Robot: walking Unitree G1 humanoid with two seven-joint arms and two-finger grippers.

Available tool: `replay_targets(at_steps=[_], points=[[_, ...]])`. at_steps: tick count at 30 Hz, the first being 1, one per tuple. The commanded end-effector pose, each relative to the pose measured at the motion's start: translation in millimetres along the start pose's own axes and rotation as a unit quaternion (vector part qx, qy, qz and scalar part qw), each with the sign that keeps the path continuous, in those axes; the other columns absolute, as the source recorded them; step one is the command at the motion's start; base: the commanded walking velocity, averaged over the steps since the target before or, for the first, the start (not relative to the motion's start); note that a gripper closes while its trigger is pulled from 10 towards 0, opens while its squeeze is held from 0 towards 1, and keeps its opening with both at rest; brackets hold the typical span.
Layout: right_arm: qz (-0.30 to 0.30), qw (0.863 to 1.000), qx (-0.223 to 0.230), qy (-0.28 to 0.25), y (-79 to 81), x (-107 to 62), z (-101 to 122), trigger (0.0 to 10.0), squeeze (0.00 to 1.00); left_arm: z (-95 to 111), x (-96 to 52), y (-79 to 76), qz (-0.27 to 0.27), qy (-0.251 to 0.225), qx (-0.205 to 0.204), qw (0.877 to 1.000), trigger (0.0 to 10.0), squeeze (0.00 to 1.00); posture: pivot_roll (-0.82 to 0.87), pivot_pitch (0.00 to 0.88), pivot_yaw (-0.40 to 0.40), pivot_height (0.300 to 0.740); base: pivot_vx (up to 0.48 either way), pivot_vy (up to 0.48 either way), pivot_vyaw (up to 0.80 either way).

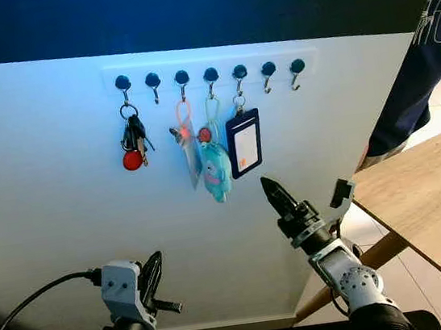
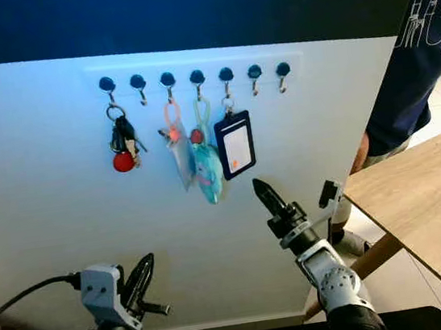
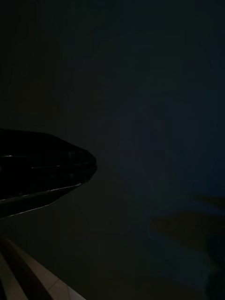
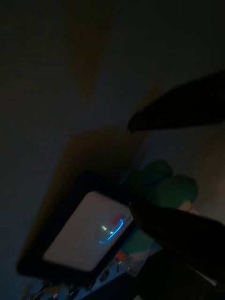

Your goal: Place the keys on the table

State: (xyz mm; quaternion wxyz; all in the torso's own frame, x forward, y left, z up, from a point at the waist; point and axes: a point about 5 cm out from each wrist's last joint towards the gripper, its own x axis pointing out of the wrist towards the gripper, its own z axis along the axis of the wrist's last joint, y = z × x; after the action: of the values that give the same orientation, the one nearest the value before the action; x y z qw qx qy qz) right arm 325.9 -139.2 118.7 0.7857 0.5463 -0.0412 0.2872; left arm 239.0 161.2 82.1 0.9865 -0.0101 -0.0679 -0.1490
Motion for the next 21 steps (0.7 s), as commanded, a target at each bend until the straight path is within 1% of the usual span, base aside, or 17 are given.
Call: replay_targets(at_steps=[1,5,6,7,8,9,10,15,21], points=[[0.01,1.0,0.007,-0.002,1.6,1.4,2.3,10.0,1.0,-1.2,0.0,-3.4,-0.002,0.007,-0.002,1.0,10.0,0.0,0.13,0.059,-0.089,0.74,0.0,0.0,0.0],[0.012,1.0,0.011,0.0,2.2,5.6,2.2,10.0,1.0,-0.2,2.0,-3.8,-0.004,0.008,0.001,1.0,10.0,0.0,0.13,0.055,-0.088,0.74,0.0,0.0,0.0],[0.01,1.0,0.011,-0.002,1.9,7.4,2.5,10.0,0.94,-0.1,2.8,-3.8,-0.004,0.008,0.002,1.0,10.0,0.0,0.13,0.055,-0.087,0.74,0.0,0.0,0.0],[0.009,1.0,0.013,-0.003,1.8,9.2,2.8,10.0,0.3,0.3,3.5,-3.7,-0.005,0.008,0.003,1.0,10.0,0.0,0.13,0.055,-0.087,0.74,0.0,0.0,0.0],[0.011,1.0,0.016,-0.006,2.1,10.8,3.2,10.0,0.18,0.8,4.1,-3.6,-0.005,0.008,0.003,1.0,10.0,0.0,0.13,0.057,-0.085,0.74,0.0,0.0,0.0],[0.011,1.0,0.016,-0.006,2.1,10.8,3.2,10.0,0.18,0.8,4.1,-3.6,-0.005,0.008,0.003,1.0,10.0,0.0,0.13,0.057,-0.085,0.74,0.0,0.0,0.0],[0.014,1.0,0.021,-0.009,2.6,12.4,3.9,10.0,0.0,1.4,4.6,-3.7,-0.006,0.008,0.004,1.0,10.0,0.0,0.13,0.056,-0.085,0.74,0.0,0.0,0.0],[0.041,0.997,0.055,-0.022,7.7,19.0,7.0,10.0,0.0,2.9,5.3,-3.0,-0.005,0.009,0.008,1.0,10.0,0.0,0.13,0.059,-0.088,0.74,0.0,0.0,0.0],[0.056,0.995,0.081,-0.031,9.1,23.0,7.9,10.0,0.0,3.0,5.4,-2.0,-0.004,0.011,0.013,1.0,10.0,0.0,0.14,0.06,-0.087,0.74,0.0,0.0,0.0]])
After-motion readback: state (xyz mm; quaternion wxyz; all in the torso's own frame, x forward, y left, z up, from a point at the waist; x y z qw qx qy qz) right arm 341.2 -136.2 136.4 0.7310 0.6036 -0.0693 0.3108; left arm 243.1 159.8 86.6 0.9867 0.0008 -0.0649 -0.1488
